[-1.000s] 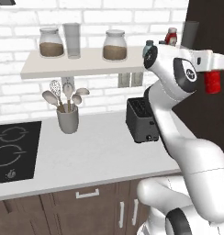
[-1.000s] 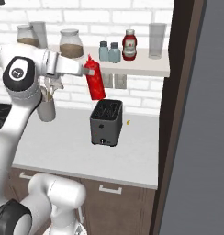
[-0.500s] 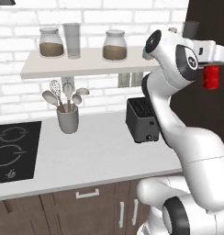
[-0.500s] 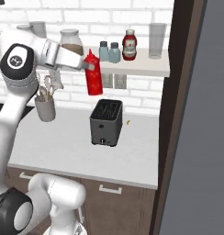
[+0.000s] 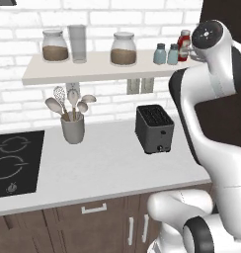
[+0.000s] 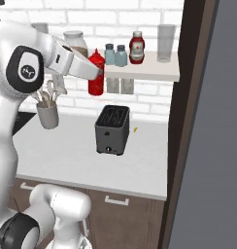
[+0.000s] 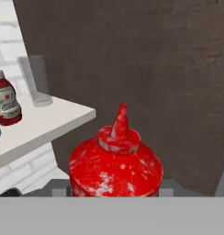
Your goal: Put the shaker and condiment bottle from the counter next to their counterparts in the cabinet.
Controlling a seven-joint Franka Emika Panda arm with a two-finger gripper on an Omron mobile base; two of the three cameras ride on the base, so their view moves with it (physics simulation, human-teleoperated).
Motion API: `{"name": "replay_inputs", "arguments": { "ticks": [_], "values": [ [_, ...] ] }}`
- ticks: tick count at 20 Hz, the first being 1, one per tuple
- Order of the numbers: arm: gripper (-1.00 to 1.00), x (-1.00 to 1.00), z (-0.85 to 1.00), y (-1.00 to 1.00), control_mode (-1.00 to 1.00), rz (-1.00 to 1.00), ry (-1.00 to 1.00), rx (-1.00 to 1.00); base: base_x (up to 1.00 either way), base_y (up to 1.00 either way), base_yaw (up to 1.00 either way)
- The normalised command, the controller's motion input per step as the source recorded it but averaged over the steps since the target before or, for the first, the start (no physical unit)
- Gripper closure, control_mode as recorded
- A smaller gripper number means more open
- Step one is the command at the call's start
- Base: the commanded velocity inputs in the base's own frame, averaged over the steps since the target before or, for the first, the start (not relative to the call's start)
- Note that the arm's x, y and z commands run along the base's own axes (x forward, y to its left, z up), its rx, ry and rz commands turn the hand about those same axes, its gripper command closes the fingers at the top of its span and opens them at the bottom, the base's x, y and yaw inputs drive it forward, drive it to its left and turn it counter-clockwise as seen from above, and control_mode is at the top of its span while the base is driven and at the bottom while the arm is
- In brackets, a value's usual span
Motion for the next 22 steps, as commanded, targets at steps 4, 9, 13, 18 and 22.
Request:
{"name": "replay_inputs", "arguments": {
  "ticks": [4, 9, 13, 18, 22],
  "values": [
    [1.0, 0.0, 0.04, 0.0, -1.0, 0.08, -0.04, 0.02, 0.0, 0.0, 0.0],
    [1.0, 0.03, 0.0, 0.0, -1.0, 0.05, 0.0, 0.0, 0.0, 0.0, 0.0],
    [1.0, 0.21, 0.0, 0.0, -1.0, 0.2, 0.0, 0.0, 0.0, 0.0, 0.0],
    [1.0, 0.18, 0.03, 0.0, -1.0, 0.2, 0.0, -0.02, 0.0, 0.0, 0.0],
    [1.0, 0.09, 0.06, -0.01, -1.0, 0.21, 0.0, -0.06, 0.0, 0.0, 0.0]
  ]
}}
